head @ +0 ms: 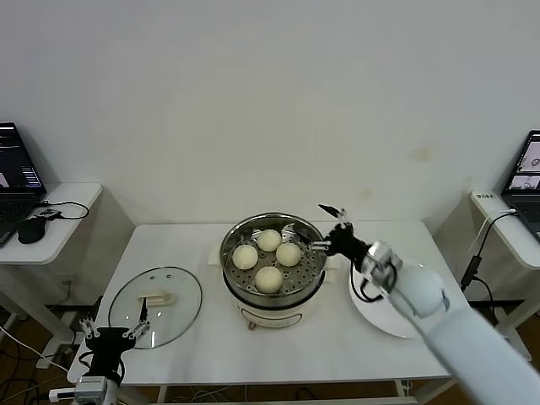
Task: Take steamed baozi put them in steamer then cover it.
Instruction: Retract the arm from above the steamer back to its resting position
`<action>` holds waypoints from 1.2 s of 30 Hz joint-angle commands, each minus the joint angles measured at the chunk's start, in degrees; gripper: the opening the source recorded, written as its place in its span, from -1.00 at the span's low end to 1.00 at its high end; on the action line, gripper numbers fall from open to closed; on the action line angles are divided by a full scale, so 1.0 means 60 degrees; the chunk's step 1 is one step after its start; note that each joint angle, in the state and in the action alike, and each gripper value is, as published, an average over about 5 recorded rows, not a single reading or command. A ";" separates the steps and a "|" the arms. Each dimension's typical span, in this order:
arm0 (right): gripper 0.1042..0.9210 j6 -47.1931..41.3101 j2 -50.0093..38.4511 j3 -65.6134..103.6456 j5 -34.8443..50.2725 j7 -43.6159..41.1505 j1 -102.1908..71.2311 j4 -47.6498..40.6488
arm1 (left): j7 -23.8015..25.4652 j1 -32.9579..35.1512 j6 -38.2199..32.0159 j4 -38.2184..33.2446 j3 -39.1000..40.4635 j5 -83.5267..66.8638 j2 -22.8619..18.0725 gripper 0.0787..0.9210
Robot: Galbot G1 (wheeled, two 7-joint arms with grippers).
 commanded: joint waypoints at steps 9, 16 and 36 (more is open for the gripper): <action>0.76 0.2290 0.4607 0.7836 -0.1259 0.0164 -0.6423 0.0862 | 0.0218 -0.0736 -0.1467 0.3173 -0.0350 1.0083 0.1543 0.77; 0.76 0.2476 0.4831 0.8274 -0.1525 0.0297 -0.6644 0.0601 | 0.0299 -0.1260 -0.1540 0.4085 0.0010 1.1810 0.1892 0.77; 0.76 0.2416 0.5217 0.8225 -0.1820 0.0241 -0.6880 0.0580 | 0.0291 -0.3777 -0.1534 0.5834 0.0716 1.2066 0.1813 0.77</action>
